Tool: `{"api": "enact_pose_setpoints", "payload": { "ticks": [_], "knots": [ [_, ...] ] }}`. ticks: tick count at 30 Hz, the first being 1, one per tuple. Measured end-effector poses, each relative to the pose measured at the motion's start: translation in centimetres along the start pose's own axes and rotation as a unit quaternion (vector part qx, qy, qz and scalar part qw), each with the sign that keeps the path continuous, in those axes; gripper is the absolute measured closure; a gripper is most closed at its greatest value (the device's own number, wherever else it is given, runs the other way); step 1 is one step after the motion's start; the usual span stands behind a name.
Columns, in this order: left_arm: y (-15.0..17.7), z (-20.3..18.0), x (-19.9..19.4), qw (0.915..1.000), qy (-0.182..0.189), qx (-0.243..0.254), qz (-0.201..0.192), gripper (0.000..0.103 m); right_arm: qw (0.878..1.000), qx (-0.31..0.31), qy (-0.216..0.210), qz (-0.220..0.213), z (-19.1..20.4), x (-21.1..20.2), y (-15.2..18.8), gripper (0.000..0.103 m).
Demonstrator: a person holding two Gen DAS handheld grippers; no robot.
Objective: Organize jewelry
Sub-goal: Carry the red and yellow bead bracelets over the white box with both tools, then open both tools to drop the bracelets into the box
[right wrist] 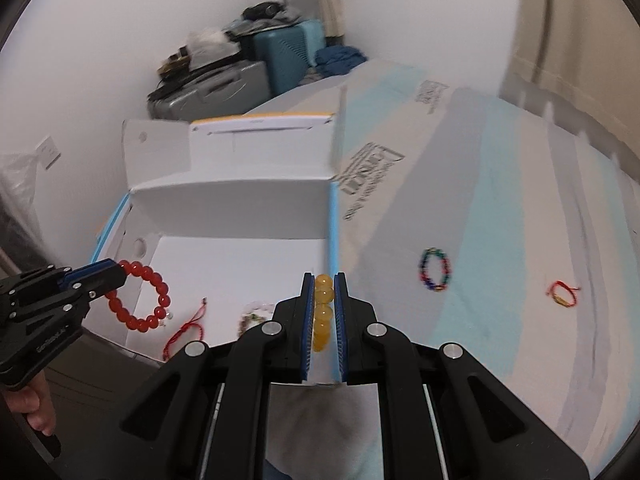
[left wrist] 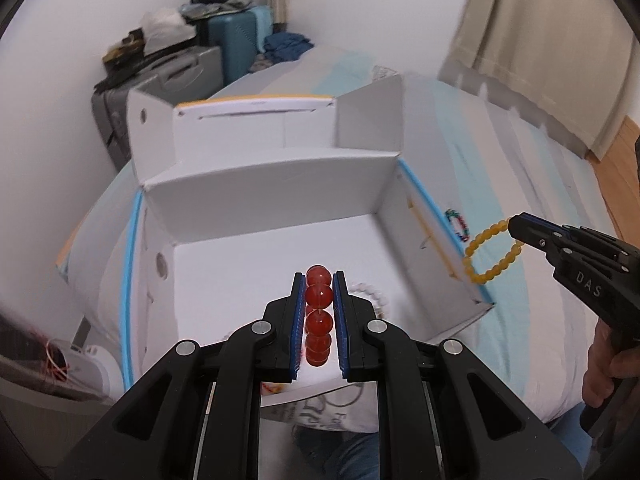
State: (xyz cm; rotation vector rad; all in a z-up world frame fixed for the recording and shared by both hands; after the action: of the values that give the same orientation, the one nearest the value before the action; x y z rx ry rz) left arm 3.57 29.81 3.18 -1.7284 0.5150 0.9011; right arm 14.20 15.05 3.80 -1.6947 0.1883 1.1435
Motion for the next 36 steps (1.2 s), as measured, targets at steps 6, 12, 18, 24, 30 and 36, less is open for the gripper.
{"api": "enact_pose_setpoints", "payload": {
  "ticks": [6, 12, 18, 24, 30, 36],
  "knots": [
    [1.4, 2.7, 2.1, 0.9994, -0.011, -0.022, 0.024, 0.090, 0.999, -0.015, -0.015, 0.041, 3.2, 3.6, 0.6, 0.094],
    [2.7, 4.6, 4.8, 0.9979, -0.013, -0.039, 0.049, 0.090, 0.997, -0.026, -0.017, 0.075, 5.0, 7.1, 1.7, 0.094],
    [3.4, 6.2, 7.1, 0.9963, -0.013, -0.051, 0.068, 0.090, 0.994, -0.030, -0.018, 0.100, 5.9, 10.0, 2.4, 0.094],
    [3.7, 6.9, 7.9, 0.9953, -0.014, -0.056, 0.077, 0.090, 0.993, -0.032, -0.018, 0.109, 6.2, 11.2, 2.6, 0.092],
    [3.1, 6.5, 6.5, 0.9967, -0.021, -0.053, 0.057, 0.088, 0.995, -0.024, -0.027, 0.090, 6.2, 9.6, 2.2, 0.057],
    [1.9, 4.7, 4.2, 0.9985, -0.017, -0.045, 0.026, 0.054, 0.999, -0.013, -0.020, 0.044, 5.0, 6.0, 0.9, 0.017]
  ]
}}
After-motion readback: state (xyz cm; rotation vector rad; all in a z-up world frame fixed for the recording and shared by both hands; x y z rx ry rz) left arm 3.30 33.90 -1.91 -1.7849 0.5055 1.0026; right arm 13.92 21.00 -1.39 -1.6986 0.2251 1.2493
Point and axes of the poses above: each gripper's, at about its wrist camera, not at the fingertips, and x roughly the way its jaws point, z to its left, y to its underside, the point moved 4 cm from there along x, roughly the way its jaws point, and after that the axes turned 4 degrees about y, right-handed, at the moved point
